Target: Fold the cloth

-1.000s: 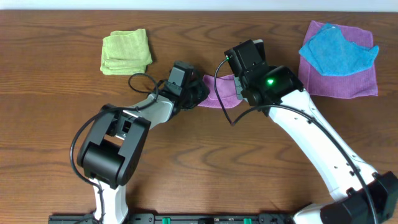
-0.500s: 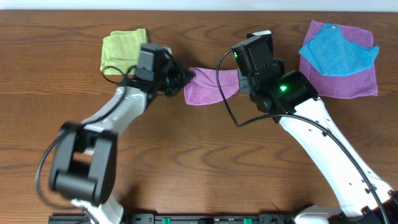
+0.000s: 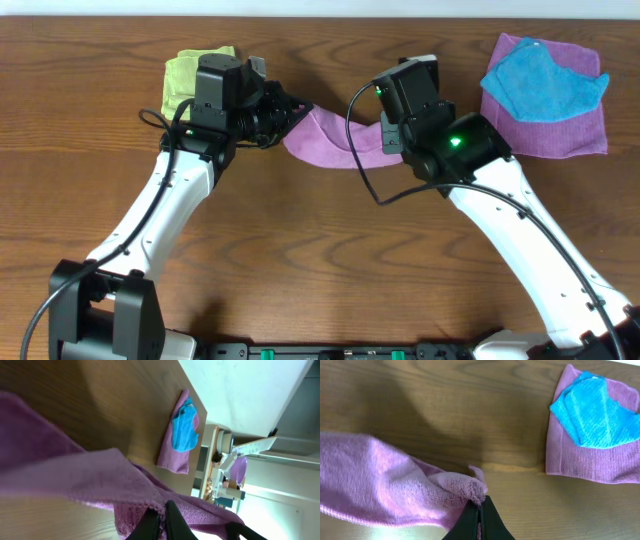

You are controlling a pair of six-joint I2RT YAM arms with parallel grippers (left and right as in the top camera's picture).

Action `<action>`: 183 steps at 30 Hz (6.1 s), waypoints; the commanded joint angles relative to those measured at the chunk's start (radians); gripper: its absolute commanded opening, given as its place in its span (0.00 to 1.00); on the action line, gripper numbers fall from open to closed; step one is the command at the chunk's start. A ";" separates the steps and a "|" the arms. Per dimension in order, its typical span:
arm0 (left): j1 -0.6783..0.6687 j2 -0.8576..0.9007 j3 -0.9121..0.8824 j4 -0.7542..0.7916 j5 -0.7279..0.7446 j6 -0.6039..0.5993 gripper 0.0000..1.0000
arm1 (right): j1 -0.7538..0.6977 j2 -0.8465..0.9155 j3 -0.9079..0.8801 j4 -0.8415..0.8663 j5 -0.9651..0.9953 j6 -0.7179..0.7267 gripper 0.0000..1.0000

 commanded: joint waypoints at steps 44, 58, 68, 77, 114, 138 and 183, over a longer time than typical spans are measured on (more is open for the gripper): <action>-0.164 -0.148 0.093 -0.923 -0.465 0.700 0.06 | -0.055 -0.530 -0.617 0.088 -0.343 -0.204 0.01; -0.357 -0.198 -0.177 -0.770 -0.526 0.559 0.06 | -0.043 -0.600 -0.880 0.102 -0.356 0.019 0.04; -0.394 -0.198 -0.226 -0.793 -0.534 0.525 0.10 | -0.043 -0.600 -0.914 0.049 -0.383 0.103 0.64; -0.394 -0.200 -0.205 -0.750 -0.531 0.519 0.84 | -0.043 -0.600 -0.908 0.070 -0.390 0.119 0.99; -0.319 0.225 -0.118 -0.121 -0.625 0.512 0.06 | -0.208 0.050 -0.721 0.631 -0.456 -0.246 0.01; -0.235 0.340 -0.056 -0.056 -0.669 0.507 0.06 | -0.268 0.169 -0.719 0.904 -0.427 -0.270 0.01; -0.165 0.430 -0.050 0.141 -0.704 0.457 0.06 | -0.263 0.361 -0.628 1.034 -0.335 -0.125 0.02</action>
